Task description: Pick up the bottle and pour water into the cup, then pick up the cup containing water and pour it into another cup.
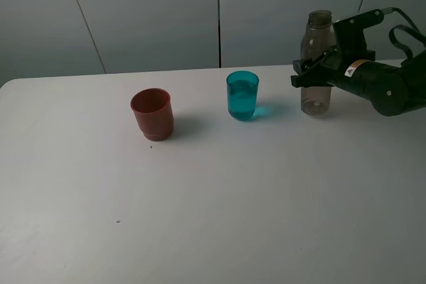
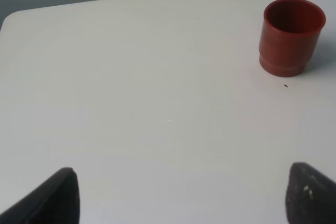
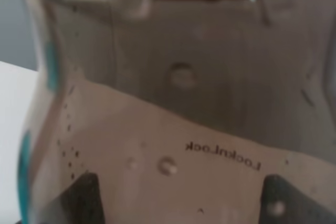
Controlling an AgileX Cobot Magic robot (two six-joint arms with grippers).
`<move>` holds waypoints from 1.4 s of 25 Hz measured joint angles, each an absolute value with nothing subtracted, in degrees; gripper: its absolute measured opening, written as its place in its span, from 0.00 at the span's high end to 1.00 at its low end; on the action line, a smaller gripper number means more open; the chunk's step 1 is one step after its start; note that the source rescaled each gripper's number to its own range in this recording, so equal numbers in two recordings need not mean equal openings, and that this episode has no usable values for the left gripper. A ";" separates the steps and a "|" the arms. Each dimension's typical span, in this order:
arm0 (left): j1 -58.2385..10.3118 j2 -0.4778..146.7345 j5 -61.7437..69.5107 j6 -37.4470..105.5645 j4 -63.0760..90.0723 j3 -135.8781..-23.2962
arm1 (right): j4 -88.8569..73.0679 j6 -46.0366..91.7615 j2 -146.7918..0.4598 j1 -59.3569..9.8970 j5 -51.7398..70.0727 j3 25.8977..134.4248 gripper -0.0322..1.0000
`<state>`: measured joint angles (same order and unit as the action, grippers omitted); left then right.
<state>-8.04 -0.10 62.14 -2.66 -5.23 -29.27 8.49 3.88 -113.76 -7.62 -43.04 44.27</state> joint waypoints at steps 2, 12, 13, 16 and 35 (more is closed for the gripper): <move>-8.04 -0.10 62.14 -2.66 -5.23 -29.27 | 8.49 3.88 -114.10 -7.62 -43.04 44.27 0.97; -8.04 -0.10 62.14 -2.66 -5.23 -29.27 | 8.60 1.23 -114.21 -7.62 -42.72 44.27 0.74; -8.04 -0.10 62.14 -2.66 -5.23 -29.27 | 8.60 1.20 -113.94 -7.62 -42.72 44.27 0.44; -8.04 -0.10 62.14 -2.66 -5.23 -29.27 | 8.69 1.11 -112.26 -7.62 -42.83 44.27 0.04; -8.04 -0.10 62.14 -2.66 -5.23 -29.27 | 14.28 1.11 -84.35 -7.99 -21.61 44.27 0.01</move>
